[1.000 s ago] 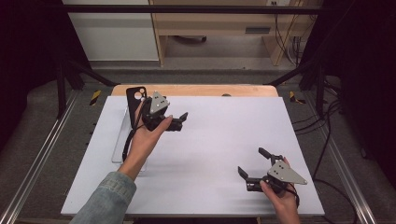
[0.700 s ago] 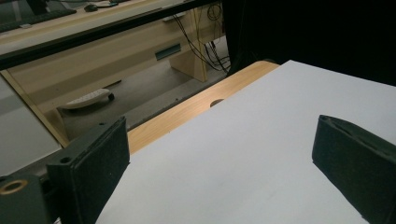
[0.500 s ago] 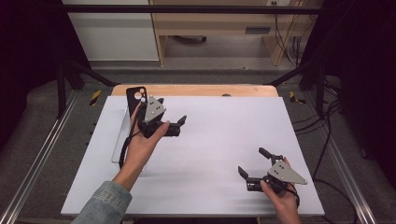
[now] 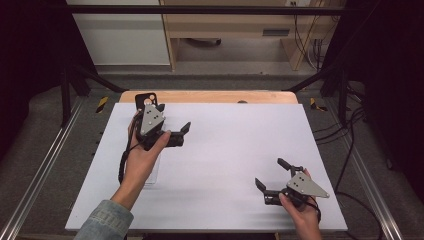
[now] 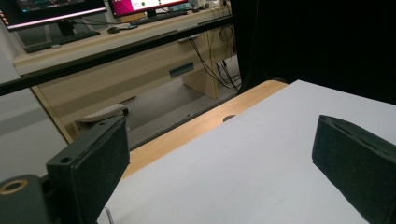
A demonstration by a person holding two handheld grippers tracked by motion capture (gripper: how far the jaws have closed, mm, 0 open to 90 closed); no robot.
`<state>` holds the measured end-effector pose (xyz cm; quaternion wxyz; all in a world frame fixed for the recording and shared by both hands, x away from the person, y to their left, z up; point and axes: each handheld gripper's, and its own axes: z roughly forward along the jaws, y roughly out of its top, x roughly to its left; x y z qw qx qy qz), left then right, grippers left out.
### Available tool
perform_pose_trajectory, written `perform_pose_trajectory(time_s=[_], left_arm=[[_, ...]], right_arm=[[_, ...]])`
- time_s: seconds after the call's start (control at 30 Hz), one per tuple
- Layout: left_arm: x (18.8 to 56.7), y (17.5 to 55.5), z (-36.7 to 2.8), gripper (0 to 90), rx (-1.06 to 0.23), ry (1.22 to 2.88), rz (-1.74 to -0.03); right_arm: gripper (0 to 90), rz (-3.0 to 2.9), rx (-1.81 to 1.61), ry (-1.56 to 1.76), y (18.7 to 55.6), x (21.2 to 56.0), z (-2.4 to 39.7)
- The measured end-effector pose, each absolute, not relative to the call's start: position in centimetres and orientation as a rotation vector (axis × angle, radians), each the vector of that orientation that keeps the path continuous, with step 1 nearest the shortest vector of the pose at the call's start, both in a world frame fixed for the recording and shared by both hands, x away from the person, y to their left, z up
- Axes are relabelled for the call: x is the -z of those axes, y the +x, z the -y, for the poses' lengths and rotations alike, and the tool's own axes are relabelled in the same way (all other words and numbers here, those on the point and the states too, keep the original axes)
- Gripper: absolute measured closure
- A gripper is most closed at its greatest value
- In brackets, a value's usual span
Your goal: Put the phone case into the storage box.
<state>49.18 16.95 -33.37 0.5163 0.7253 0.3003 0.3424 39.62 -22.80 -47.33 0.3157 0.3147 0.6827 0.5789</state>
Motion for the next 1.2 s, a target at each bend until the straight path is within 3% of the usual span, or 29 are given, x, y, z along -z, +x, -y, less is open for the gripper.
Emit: perform_pose_trajectory(time_s=[1.2], left_arm=[[32.9,45.4,-22.3,1.3,-0.844,1.609,-0.738]], right_arm=[[2.2,-1.809,-1.508,0.832,39.7,47.5,22.7]])
